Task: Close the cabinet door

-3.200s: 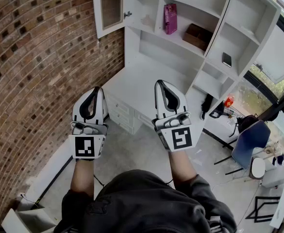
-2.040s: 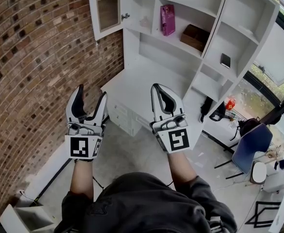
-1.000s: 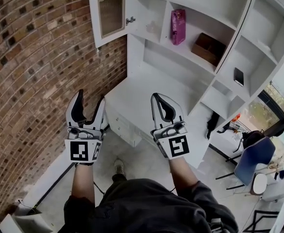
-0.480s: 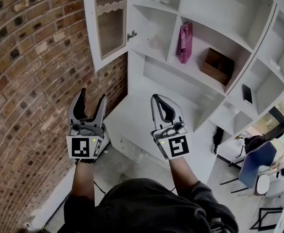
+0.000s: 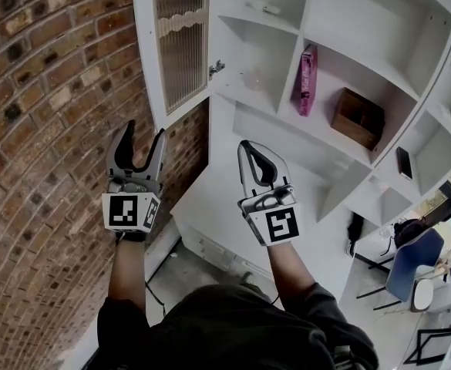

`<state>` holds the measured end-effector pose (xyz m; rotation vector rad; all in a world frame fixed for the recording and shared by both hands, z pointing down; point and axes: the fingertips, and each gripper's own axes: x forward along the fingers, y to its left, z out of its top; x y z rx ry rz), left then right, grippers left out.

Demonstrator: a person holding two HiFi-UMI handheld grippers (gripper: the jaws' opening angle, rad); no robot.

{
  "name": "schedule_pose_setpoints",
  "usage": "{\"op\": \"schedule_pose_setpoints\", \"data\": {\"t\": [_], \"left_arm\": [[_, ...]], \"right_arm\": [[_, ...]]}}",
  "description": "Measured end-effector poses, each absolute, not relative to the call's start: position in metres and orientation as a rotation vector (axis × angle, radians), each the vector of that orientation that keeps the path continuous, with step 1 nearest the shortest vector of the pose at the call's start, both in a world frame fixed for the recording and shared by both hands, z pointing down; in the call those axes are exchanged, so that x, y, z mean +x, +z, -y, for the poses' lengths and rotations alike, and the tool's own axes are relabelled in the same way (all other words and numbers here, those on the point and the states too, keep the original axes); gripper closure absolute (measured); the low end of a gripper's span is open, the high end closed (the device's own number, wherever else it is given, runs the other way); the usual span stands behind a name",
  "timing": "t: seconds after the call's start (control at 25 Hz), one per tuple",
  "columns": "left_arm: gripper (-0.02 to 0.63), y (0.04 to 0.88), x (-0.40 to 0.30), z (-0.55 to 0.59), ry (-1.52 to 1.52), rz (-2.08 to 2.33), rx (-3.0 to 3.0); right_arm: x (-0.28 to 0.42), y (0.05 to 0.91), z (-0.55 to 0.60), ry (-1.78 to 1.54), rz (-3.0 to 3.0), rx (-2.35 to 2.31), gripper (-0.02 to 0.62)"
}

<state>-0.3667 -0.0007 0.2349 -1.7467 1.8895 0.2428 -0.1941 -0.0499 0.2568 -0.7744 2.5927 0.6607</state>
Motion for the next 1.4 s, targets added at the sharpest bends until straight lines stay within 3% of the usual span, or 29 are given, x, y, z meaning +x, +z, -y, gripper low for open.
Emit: {"op": "schedule_pose_setpoints", "data": {"t": [0.4, 0.88, 1.12, 1.2, 1.4], "left_arm": [[0.373, 0.208, -0.419, 0.074, 0.201, -1.940, -1.668], [0.386, 0.188, -0.482, 0.149, 0.193, -2.041, -1.605], [0.415, 0.186, -0.488, 0.170, 0.173, -2.040, -1.611], [0.460, 0.186, -0.483, 0.172, 0.172, -2.027, -1.611], [0.457, 0.184, -0.473, 0.169, 0.224, -2.020, -1.610]], "right_arm": [[-0.236, 0.233, 0.109, 0.695, -2.576, -0.661, 0.595], [-0.238, 0.227, 0.171, 0.681, -2.576, -0.663, 0.595], [-0.235, 0.234, 0.187, 0.661, -2.594, -0.666, 0.595], [-0.233, 0.236, 0.190, 0.654, -2.598, -0.671, 0.594], [-0.220, 0.239, 0.197, 0.633, -2.594, -0.700, 0.595]]}}
